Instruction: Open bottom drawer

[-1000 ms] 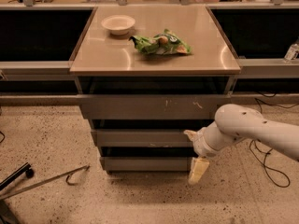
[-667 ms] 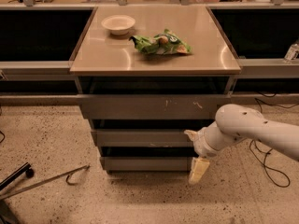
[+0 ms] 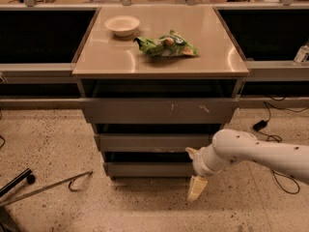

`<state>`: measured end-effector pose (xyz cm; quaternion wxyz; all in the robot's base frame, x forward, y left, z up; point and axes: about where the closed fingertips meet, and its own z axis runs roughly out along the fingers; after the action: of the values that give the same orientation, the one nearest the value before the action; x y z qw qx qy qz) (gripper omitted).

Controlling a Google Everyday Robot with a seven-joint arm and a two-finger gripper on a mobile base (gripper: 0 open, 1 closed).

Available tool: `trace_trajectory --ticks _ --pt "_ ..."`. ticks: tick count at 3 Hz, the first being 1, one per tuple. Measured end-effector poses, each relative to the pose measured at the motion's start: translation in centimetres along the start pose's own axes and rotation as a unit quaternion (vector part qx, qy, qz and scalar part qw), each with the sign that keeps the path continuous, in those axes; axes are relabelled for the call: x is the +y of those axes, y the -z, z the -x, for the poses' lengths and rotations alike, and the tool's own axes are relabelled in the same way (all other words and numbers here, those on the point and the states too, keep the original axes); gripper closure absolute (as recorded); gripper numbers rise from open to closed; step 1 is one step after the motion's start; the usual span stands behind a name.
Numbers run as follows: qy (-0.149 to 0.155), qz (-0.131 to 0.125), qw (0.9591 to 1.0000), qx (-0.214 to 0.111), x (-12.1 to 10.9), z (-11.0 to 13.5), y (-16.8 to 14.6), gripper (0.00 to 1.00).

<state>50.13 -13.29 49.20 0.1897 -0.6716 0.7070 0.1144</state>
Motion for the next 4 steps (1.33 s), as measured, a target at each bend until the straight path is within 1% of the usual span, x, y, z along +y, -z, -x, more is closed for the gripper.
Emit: trace_trajectory --ticks 1,2,3,4 --pt "-0.021 -0.003 0.9998 -0.001 -0.1 -1.2 -6.1 0.00" --pt "-0.068 0.010 0.9976 0.000 -2.4 -3.8 -13.3 0.00" --pt "-0.069 0.010 0.9976 -0.001 -2.6 -3.8 -13.5 0.00" --pt "-0.085 0.017 0.9961 -0.013 -1.7 -4.7 -15.4 0.00"
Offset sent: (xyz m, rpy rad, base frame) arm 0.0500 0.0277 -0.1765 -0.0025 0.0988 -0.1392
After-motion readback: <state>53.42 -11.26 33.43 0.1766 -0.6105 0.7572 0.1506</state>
